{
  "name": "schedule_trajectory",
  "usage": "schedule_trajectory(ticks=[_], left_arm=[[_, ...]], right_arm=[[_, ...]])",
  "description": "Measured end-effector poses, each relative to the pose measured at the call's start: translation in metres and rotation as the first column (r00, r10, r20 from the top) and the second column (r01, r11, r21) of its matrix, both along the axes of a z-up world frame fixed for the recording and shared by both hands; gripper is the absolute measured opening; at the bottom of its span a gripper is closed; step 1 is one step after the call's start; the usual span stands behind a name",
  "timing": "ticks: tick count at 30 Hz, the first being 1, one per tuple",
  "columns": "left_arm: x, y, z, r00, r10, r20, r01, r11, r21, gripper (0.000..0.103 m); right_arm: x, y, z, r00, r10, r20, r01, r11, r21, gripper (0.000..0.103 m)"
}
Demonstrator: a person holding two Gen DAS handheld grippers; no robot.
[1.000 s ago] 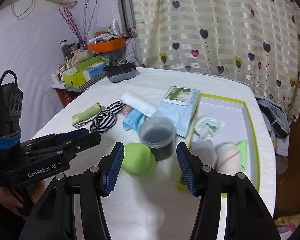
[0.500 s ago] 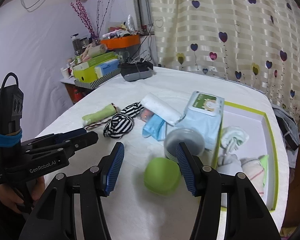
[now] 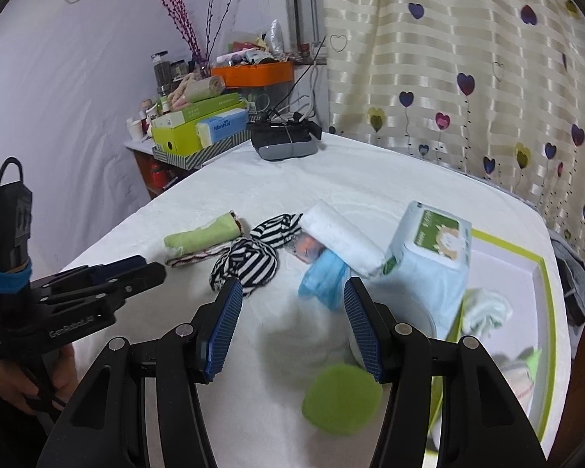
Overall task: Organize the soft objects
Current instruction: 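Withdraw both grippers from the box back toward the remaining soft items, then close the left gripper on the green rolled towel while the right gripper grasps the white paper roll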
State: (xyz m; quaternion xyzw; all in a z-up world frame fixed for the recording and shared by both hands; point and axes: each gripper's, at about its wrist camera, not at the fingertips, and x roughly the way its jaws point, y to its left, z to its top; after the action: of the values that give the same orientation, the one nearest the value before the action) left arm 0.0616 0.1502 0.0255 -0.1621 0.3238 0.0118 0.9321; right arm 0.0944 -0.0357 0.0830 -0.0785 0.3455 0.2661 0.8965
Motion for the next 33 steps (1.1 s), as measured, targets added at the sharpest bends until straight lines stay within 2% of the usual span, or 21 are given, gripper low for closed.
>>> schedule_trajectory(ticks=[8,11,17,20,27,30,33], left_arm=[[0.022,0.026,-0.007,1.000,0.012,-0.028,-0.011,0.999,0.045,0.040],[0.032,0.034,-0.008,0.999,0.023,-0.035,-0.020,0.996,0.089,0.040],[0.062,0.041,-0.016,0.996,-0.045,-0.083,0.058,0.986,0.159,0.043],[0.073,0.042,-0.019,0.992,-0.080,-0.100,0.097,0.979,0.182,0.049],[0.093,0.041,-0.026,0.981,-0.149,-0.126,0.171,0.968,0.182,0.053],[0.102,0.040,-0.033,0.977,-0.148,-0.156,0.178,0.963,0.204,0.054],[0.109,0.040,-0.039,0.972,-0.155,-0.179,0.188,0.965,0.183,0.054]], right_arm=[[0.035,0.022,-0.006,0.998,0.066,-0.012,-0.067,0.990,-0.122,0.056],[0.048,0.027,-0.012,0.995,0.093,-0.027,-0.096,0.982,-0.160,0.056],[0.081,0.037,-0.029,0.989,0.121,-0.079,-0.137,0.959,-0.248,0.056],[0.094,0.041,-0.033,0.985,0.138,-0.098,-0.161,0.947,-0.278,0.056],[0.122,0.048,-0.042,0.976,0.156,-0.155,-0.199,0.925,-0.323,0.056],[0.127,0.053,-0.046,0.967,0.182,-0.176,-0.234,0.905,-0.354,0.056],[0.138,0.055,-0.054,0.965,0.166,-0.205,-0.235,0.894,-0.381,0.056]])
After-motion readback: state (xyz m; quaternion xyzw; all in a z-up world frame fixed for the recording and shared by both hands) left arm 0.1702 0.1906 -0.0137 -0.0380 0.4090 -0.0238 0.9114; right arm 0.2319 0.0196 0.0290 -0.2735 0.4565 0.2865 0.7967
